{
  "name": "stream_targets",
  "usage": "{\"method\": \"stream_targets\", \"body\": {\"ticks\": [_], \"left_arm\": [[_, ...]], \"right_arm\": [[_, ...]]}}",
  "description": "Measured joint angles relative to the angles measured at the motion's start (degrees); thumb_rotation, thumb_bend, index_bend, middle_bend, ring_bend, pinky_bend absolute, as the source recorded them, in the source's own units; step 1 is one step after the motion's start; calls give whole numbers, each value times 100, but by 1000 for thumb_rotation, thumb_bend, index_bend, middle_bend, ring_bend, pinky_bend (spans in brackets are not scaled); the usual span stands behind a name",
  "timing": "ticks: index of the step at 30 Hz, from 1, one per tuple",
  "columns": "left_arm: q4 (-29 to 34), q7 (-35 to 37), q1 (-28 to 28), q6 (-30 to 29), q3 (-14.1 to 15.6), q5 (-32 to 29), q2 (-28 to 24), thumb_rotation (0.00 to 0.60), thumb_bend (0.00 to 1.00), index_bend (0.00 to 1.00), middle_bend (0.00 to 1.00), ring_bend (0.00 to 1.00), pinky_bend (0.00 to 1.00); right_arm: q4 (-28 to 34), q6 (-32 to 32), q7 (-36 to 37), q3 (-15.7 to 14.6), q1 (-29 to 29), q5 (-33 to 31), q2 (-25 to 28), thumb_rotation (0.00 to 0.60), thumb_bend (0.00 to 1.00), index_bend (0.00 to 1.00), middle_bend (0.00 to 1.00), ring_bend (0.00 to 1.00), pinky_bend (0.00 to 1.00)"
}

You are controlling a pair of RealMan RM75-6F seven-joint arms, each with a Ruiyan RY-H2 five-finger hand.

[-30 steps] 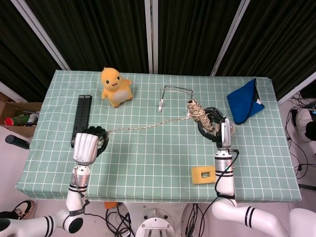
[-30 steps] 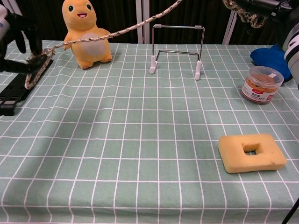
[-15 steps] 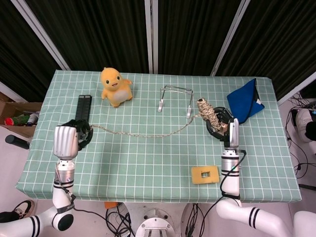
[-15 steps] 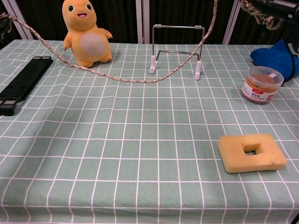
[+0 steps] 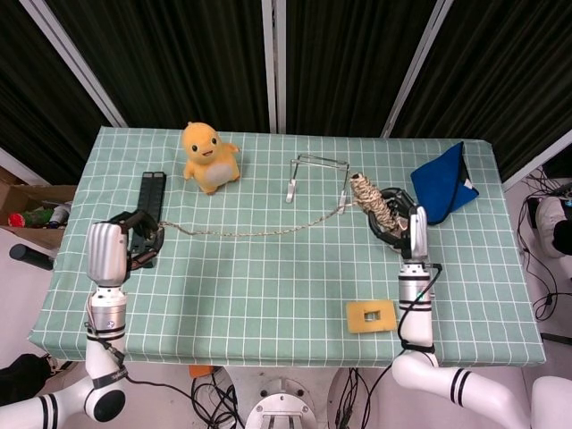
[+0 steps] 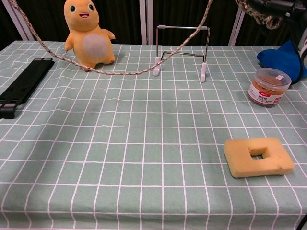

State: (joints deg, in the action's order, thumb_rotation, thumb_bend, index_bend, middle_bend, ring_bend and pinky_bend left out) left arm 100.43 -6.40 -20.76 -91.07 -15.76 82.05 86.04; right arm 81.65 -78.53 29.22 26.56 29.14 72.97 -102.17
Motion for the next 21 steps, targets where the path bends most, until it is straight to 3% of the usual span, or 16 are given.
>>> {"method": "stream_targets", "body": {"ticks": [3,8,12,16,21], "left_arm": [[493,179,-27,146,-58,6,-234,600,413,773,730,671,835],[1511,342,-165,555,-208,-39,-707,600,414,773,731,672,835],[2333,302,-385,929,-429,-166,-1048,600,414,773,732,672,835],[3105,65,-761,1292,-847,-553,-1334,600,414,773,732,672,835],[3370,-109,-1407,1679,-1465,-1269,-1491,600,414,773,732,672,836]], "right_arm": [[-5,244,-255,288,215,-169,-9,600,628,817,626,614,842],[-256,437,-478,224,632,-166,-201,600,629,817,626,614,842],[-536,761,-708,342,1111,-184,-355,600,630,817,626,615,842],[-951,1065,-900,368,1595,-186,-633,600,630,817,626,615,842],[-1456,1223,-876,234,1986,-33,-1050,600,631,817,626,615,842]]}}
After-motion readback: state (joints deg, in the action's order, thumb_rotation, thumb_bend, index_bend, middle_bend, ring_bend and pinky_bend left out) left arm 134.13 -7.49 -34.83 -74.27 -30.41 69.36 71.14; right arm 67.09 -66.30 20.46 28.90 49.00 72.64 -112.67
